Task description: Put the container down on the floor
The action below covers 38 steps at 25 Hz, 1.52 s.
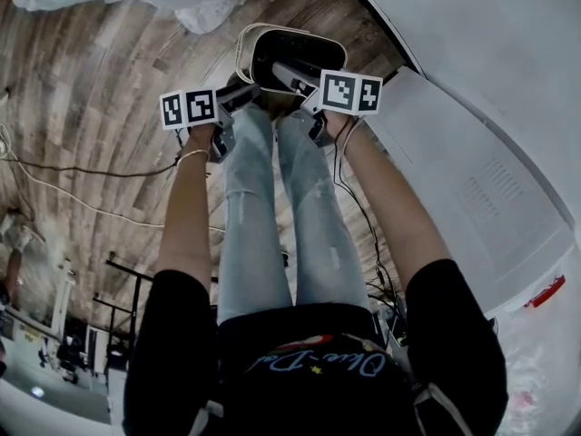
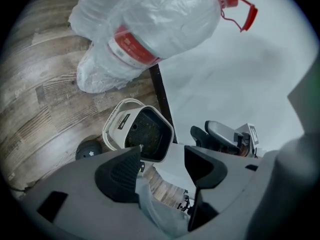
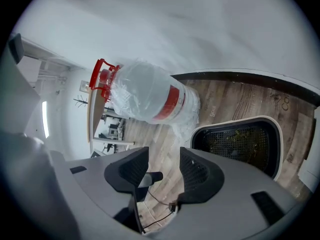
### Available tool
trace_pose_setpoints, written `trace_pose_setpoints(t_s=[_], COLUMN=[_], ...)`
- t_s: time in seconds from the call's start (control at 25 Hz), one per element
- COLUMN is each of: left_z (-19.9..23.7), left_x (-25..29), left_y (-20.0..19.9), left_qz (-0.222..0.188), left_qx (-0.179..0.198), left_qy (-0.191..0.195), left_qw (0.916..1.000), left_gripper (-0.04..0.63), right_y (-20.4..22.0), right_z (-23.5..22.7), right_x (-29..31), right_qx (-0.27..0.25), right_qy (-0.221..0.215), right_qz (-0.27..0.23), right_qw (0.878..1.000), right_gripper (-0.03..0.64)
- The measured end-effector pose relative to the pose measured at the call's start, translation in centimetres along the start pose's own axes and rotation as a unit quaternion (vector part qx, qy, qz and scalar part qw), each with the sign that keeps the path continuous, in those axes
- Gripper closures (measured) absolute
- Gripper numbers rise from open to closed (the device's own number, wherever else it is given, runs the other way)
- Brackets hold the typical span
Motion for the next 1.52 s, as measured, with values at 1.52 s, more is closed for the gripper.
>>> trace_pose_setpoints(t_s=[1.52], left_z=[-31.8], left_x=[-16.0], left_y=[-3.1], left_qz=[-0.125], left_qx=[0.294], left_qy=[0.070], left_qw=[0.9449], left_gripper=[0.591], right_y=[-5.5], right_z=[22.0], right_x=[-25.6], right_qx=[-0.179], right_qy=[-0.007], right_qz=[-0.234], right_qw=[0.956], right_gripper=[0.617])
Point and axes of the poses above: the fingertips, and each gripper's own axes: x forward along the fingers, z to its left, y out of its underside, the point moved 2 cm from there along -x, backward along the fingers, and after that the axes turned 4 degrees about x, right-handed, at the moved point
